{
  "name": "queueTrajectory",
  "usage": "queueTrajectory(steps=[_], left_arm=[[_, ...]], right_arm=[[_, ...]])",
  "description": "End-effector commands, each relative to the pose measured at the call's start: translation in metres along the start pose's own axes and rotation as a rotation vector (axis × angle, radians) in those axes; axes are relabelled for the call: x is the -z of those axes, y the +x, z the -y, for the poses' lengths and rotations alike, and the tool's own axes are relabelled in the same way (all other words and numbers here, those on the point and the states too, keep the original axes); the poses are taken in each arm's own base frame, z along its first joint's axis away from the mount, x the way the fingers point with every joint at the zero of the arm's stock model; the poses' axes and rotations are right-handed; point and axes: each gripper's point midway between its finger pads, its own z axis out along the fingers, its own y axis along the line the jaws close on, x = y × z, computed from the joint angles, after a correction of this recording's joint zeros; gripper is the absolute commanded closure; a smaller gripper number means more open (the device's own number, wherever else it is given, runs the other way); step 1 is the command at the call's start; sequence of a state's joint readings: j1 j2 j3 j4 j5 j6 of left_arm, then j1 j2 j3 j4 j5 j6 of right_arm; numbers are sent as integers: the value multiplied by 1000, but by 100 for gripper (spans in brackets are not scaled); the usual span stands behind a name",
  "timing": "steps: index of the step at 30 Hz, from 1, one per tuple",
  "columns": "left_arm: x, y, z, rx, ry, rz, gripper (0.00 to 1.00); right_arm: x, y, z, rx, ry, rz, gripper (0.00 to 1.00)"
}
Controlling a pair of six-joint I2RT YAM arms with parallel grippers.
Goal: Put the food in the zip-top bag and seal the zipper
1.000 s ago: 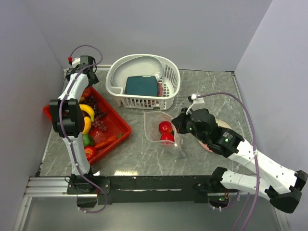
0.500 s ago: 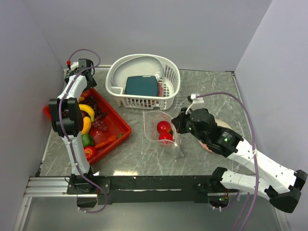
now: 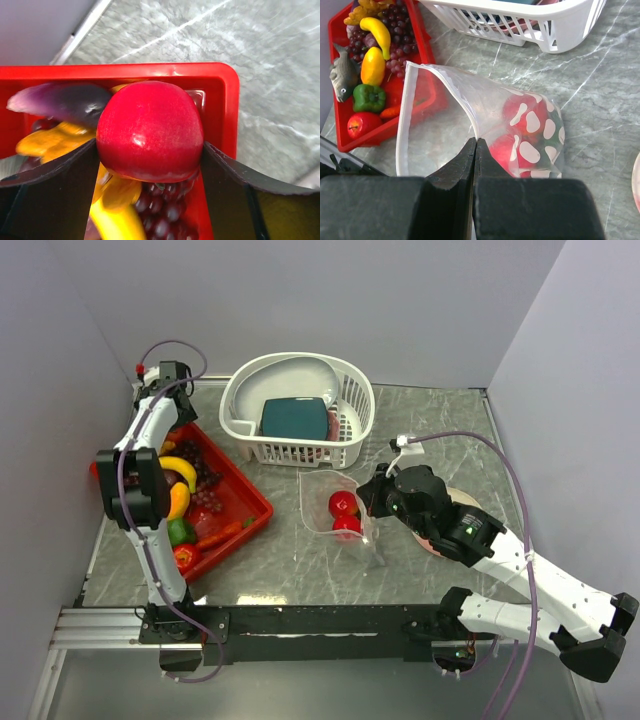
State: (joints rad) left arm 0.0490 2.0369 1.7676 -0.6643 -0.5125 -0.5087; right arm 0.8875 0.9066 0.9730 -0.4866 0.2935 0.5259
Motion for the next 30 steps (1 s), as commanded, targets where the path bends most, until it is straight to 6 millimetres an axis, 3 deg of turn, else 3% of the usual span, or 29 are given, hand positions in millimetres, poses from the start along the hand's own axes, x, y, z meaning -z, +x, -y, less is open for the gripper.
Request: queueTrajectory(steps=[1, 5, 8, 9, 11, 12, 13, 14, 16, 17, 23, 27, 30], left_arm=[[64, -46, -8, 50, 86, 125, 34], [99, -52, -9, 58, 138, 161, 35], [147, -53, -6, 61, 206, 224, 36], [158, -37, 5, 27, 238, 215, 36], [192, -31, 9, 43, 310, 240, 36], [207, -9, 25, 4, 372, 224, 36], [220, -1, 31, 11, 418, 220, 36], [247, 4, 35, 26, 518, 214, 38], [279, 32, 55, 21, 677, 169, 39], [310, 49, 63, 8, 787, 152, 40], [398, 118, 83, -48, 1096, 32, 43], [432, 158, 88, -74, 1210, -36, 42], [436, 186, 91, -104, 1256, -111, 43]], right_arm=[[0, -17, -4, -12, -11, 64, 100], [-2, -15, -4, -12, -8, 56, 100], [-5, -14, -5, -17, -7, 51, 100], [-5, -14, -5, -15, -5, 49, 100], [-7, -13, -5, -19, -3, 45, 100], [-8, -12, -6, -20, -3, 42, 100], [-8, -13, -6, -25, -3, 44, 100], [-11, -11, -6, -22, 4, 36, 100], [-13, -11, -5, -25, 16, 34, 100], [-15, -10, -4, -26, 25, 32, 100], [-28, -6, 0, -33, 67, 24, 100], [-33, -8, 4, -36, 107, 30, 100], [-35, -11, 5, -41, 124, 37, 100]])
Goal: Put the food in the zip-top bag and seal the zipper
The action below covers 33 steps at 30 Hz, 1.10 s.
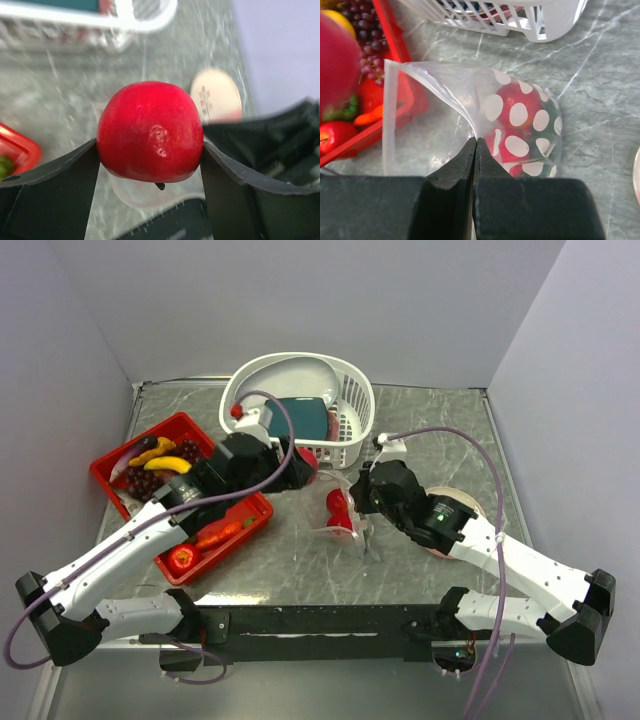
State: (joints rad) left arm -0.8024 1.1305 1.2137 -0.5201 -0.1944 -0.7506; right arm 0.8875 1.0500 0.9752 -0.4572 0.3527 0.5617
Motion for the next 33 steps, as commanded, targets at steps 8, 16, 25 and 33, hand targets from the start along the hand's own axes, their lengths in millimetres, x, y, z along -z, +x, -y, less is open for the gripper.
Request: queueTrajectory(steps=[8, 16, 25, 33], left_arm=[[-21, 51, 32, 76, 134, -122, 42], [-29, 54, 29, 68, 99, -116, 1], [-12, 16, 2, 62, -76, 12, 3], [28, -60, -154, 223, -546, 311, 6]], right_arm=[[3, -33, -7, -66, 13, 89, 100], [8, -42, -6, -55, 26, 108, 100], [12, -42, -4, -39, 18, 110, 100], [21, -39, -6, -3, -32, 113, 100]])
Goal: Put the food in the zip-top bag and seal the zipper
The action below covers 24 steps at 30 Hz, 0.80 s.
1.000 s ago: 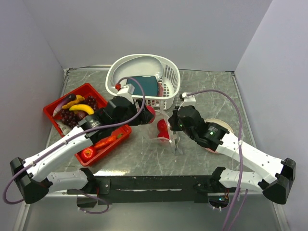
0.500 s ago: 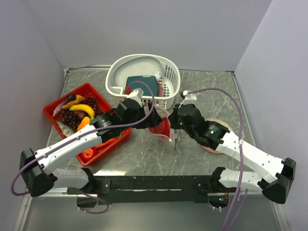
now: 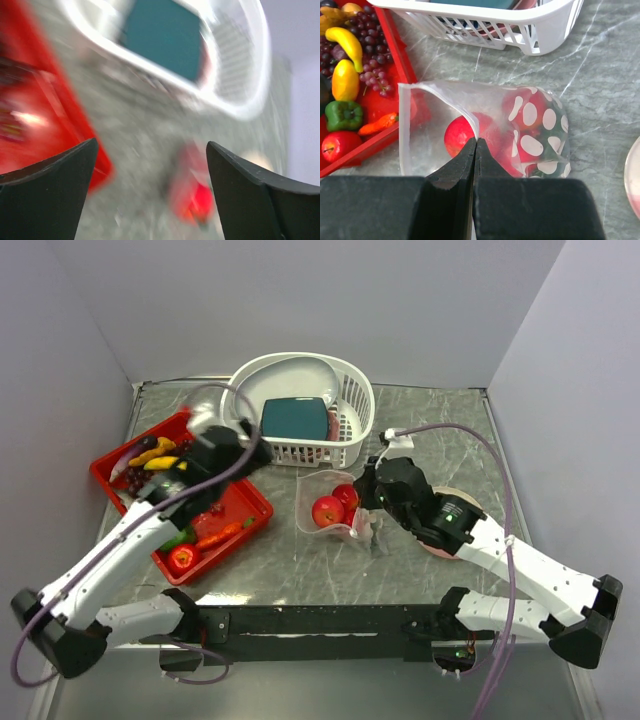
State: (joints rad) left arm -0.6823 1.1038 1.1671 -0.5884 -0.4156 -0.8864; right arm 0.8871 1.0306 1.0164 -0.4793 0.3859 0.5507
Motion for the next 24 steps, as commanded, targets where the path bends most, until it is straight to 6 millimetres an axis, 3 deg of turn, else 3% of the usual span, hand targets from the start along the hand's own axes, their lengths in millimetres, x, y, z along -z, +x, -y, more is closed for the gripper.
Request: queueTrajectory(steps=[1, 2, 3, 4, 6, 7, 10, 19, 24], left_arm=[[-9, -44, -97, 67, -306, 157, 11], [-12, -55, -127, 98, -386, 185, 13], [-16, -59, -141, 101, -419, 193, 15], [-22, -58, -173, 130, -495, 187, 16], [-33, -59, -189, 155, -500, 174, 17], [-38, -57, -210, 176, -552, 167, 18], [-54, -58, -231, 204, -607, 159, 20], [-95, -64, -248, 209, -690, 136, 23], [-106, -69, -257, 193, -751, 139, 27]], right_arm=[[10, -20, -4, 4, -40, 66, 100], [11, -20, -4, 11, -41, 69, 100], [10, -18, -3, 17, -43, 66, 100], [11, -18, -2, 18, -42, 68, 100], [12, -17, -2, 25, -52, 74, 100], [12, -15, -2, 28, -56, 72, 100], [12, -13, 0, 30, -59, 73, 100], [15, -12, 1, 27, -74, 78, 100], [15, -12, 1, 28, -74, 78, 100]])
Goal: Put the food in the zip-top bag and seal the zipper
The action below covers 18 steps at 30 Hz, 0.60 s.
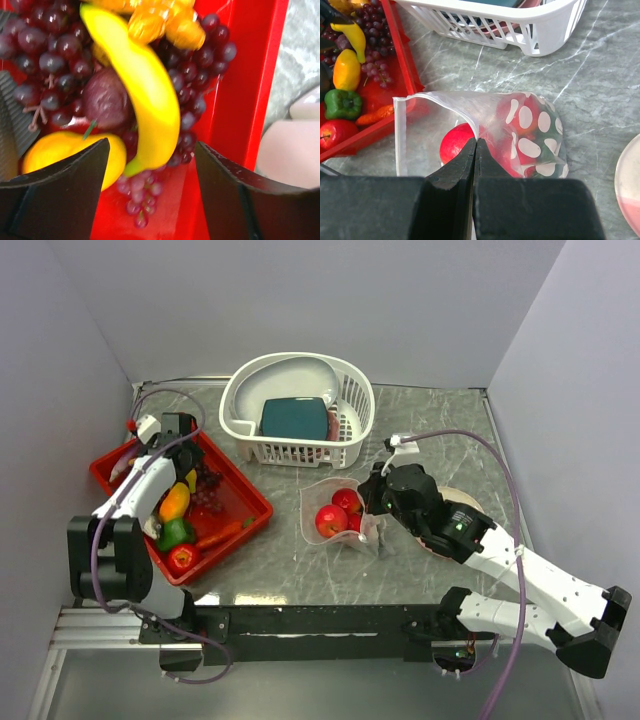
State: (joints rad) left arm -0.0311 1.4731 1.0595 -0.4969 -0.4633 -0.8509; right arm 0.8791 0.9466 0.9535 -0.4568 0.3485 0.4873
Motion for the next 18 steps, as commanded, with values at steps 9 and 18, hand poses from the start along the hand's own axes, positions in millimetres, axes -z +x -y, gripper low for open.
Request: queueTrajectory(steps=[9, 18], left_arm=[[-25, -15, -3, 28, -127, 71, 36], [-7, -21, -1, 64, -87, 70, 41]], right_arm=[[0, -15, -5, -10, -22, 56, 100], [1, -18, -3, -11, -12, 66, 100]])
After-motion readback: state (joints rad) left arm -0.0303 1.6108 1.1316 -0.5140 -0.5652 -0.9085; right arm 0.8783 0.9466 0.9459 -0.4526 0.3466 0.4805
